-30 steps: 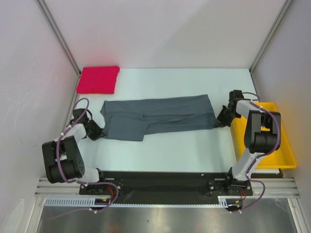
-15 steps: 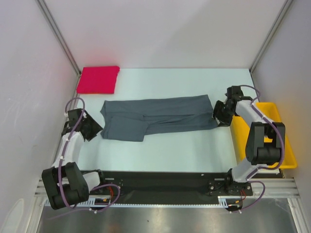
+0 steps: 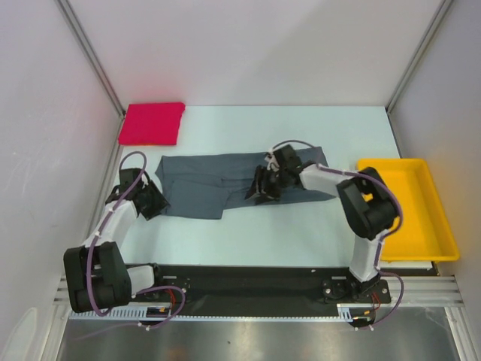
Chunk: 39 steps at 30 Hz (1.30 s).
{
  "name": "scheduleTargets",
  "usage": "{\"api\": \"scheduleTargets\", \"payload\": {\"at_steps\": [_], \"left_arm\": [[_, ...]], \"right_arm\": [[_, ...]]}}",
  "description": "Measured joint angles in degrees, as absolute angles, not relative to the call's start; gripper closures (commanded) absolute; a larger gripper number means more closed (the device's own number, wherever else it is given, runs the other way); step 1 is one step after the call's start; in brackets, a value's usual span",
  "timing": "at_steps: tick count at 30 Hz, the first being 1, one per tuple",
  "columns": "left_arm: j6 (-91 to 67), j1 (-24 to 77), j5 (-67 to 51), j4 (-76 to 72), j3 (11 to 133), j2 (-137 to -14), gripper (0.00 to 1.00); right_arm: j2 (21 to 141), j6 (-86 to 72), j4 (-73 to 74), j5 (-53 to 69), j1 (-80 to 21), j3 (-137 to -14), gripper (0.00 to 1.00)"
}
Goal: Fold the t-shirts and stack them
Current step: Fold the tshirt
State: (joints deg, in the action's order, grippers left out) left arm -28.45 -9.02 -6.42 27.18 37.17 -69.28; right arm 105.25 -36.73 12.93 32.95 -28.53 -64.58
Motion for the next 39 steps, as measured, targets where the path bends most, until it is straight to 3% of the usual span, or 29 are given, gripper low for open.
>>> {"api": "scheduleTargets", "payload": {"at_steps": [6, 17, 25, 39], "left_arm": [[-29.2, -9.0, -7.0, 27.2, 36.8, -67.1, 0.50], [-30.6, -9.0, -9.3, 26.9, 35.7, -65.8, 0.49], [-31.0, -9.0, -9.7, 26.9, 35.6, -66.6, 0.46], [-31.0, -8.9, -8.7, 24.0, 35.6, -74.5, 0.53]], "right_arm": [[114.5, -45.6, 3.0, 35.6, -37.1, -67.2, 0.55], [118.2, -54.0, -4.7, 35.6, -42.7, -68.0, 0.52], [121.3, -57.0, -6.3, 35.5, -43.2, -69.7, 0.63], [122.3, -57.4, -5.7, 35.4, -43.4, -71.4, 0.68]]}}
